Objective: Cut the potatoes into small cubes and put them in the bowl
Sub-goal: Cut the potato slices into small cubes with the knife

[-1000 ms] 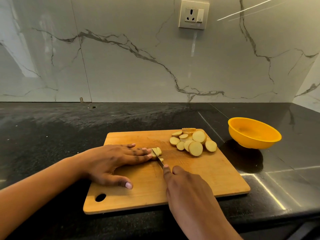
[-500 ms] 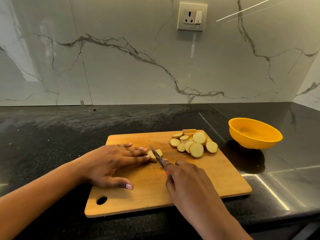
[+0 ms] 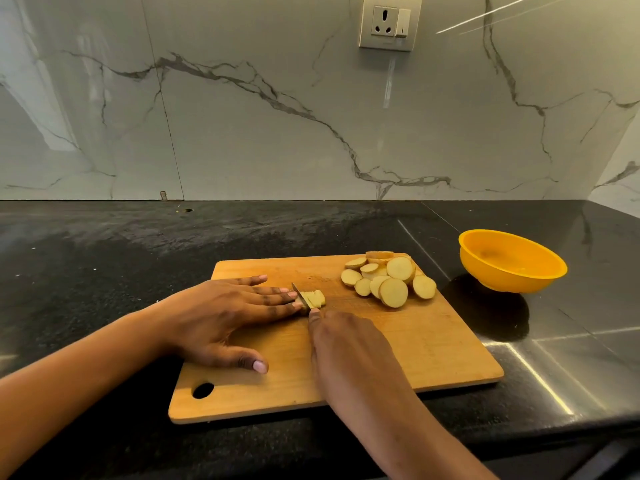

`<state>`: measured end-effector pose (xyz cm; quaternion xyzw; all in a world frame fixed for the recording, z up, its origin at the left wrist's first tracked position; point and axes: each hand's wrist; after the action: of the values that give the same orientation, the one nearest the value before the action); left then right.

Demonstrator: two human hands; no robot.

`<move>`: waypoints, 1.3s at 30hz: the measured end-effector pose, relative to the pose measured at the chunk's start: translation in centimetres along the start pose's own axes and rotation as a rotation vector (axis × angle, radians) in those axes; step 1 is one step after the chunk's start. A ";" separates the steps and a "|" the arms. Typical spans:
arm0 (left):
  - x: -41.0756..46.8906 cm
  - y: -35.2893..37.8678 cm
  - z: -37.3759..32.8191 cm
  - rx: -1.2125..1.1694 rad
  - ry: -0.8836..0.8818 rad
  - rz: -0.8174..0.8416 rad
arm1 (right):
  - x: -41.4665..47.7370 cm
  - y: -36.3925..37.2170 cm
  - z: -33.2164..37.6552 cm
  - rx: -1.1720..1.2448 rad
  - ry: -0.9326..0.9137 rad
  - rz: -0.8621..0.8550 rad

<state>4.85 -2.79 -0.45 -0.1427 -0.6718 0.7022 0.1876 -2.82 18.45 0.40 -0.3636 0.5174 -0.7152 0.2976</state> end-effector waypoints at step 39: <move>2.0 0.5 -0.7 0.199 -0.174 -0.246 | -2.1 -2.3 -8.9 -0.011 -0.079 -0.136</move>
<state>3.30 -1.28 -0.91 0.0209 -0.6250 0.7467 0.2266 -9.11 25.44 0.40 -0.4272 0.4834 -0.7161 0.2665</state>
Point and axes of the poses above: each hand's wrist, its own x-axis towards the middle knuckle, its own y-axis out of the palm, z = x × y, and after that the axes turned 8 degrees about y, right-handed
